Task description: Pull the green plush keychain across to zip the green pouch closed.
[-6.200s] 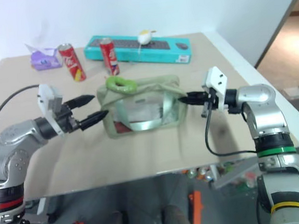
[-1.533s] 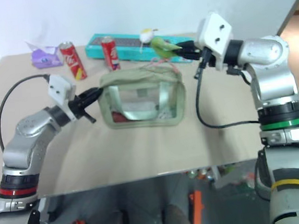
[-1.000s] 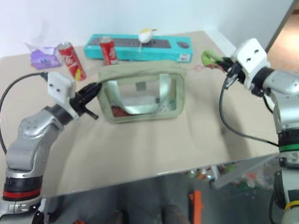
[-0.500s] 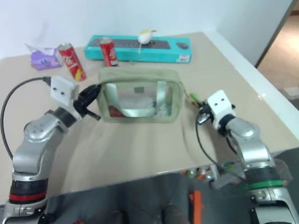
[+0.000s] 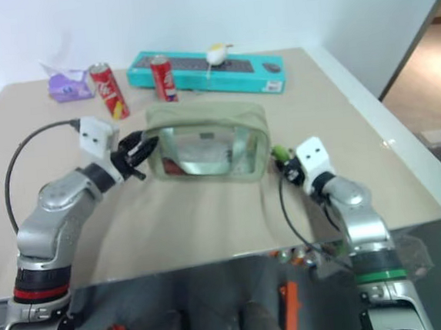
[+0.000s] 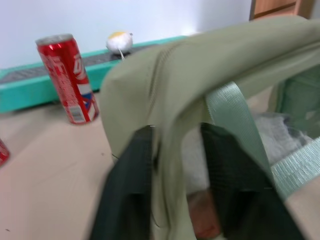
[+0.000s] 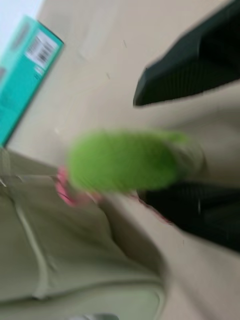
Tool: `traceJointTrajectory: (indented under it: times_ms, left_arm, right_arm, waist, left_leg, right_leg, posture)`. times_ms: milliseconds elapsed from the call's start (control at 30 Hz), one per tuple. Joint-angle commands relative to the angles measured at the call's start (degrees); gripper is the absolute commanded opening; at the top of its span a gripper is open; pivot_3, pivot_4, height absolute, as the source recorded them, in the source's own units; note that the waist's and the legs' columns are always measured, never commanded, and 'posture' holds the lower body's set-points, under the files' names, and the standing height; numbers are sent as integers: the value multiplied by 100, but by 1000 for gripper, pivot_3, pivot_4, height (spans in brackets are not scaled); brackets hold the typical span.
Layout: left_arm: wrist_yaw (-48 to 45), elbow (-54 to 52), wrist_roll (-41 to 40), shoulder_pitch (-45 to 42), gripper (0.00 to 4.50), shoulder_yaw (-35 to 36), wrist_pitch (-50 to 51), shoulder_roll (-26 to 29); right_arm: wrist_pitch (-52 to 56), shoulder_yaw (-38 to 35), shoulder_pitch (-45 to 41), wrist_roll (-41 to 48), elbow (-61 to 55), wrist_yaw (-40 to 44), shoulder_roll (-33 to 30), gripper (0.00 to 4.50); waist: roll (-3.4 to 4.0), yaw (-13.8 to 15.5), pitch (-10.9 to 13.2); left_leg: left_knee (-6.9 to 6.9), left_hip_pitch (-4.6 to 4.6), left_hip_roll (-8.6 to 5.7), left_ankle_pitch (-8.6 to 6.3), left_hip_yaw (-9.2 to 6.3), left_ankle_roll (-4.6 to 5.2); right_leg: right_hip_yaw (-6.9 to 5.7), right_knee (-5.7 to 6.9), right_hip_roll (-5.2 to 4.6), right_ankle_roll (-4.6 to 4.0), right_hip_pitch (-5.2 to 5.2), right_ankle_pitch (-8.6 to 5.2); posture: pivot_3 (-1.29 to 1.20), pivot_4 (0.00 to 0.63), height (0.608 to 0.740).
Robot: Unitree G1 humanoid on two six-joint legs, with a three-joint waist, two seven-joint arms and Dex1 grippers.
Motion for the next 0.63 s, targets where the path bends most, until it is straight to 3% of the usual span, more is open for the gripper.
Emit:
traceJointTrajectory:
  times_ms: [33, 100, 167, 300, 500, 633]
  left_arm:
    - [-36, -131, -321, -137, 3102, 503, 105, 137]
    - [-132, -147, -529, -157, 3781, 735, 160, 232]
    - [-208, -151, -669, -159, 4451, 877, 190, 313]
    - [-519, -258, -1111, 287, 4451, 1475, 258, 668]
    - [-968, -565, -414, 1731, 4451, 881, -186, 1253]
    - [-1354, -1047, -393, 2397, 4451, 578, -440, 1303]
  right_arm:
    - [111, -576, 33, 358, -508, 98, -298, 3794]
    - [257, -854, 138, 572, -707, 142, -410, 4478]
    - [371, -1026, 224, 709, -848, 187, -491, 4500]
    - [570, -1540, 772, 1371, -1525, 777, -822, 4500]
    - [1087, -1189, 1995, 2138, -2924, 1931, -1233, 4500]
    - [997, -850, 2449, 2204, -3351, 2374, -1348, 4500]
  waist:
    - [0, 0, 0]
    - [0, 0, 0]
    - [0, -6, 0]
    - [0, -11, 0]
    - [0, -10, -1]
    - [-5, 3, -2]
  left_leg:
    - [0, 0, 0, 0, 0, 0]
    - [-2, 0, 1, 0, -2, 0]
    - [-3, 0, 1, 0, -3, 0]
    - [-2, 1, 1, 0, -2, 0]
    - [-9, 15, 7, -8, 3, 3]
    - [1, 10, 4, -7, 2, -2]
  right_leg:
    - [-1, 0, 1, 0, 0, 0]
    - [-1, 0, 1, -2, -1, -1]
    - [-2, 0, 2, -3, -1, -2]
    - [-2, 0, 1, -2, 0, -3]
    - [1, 0, 2, -12, 7, -20]
    - [0, 0, -6, -36, 9, -33]
  posture:
    - [0, 150, 740]
    - [0, 150, 740]
    - [0, 150, 740]
    - [0, 150, 740]
    - [0, 150, 740]
    - [0, 150, 740]
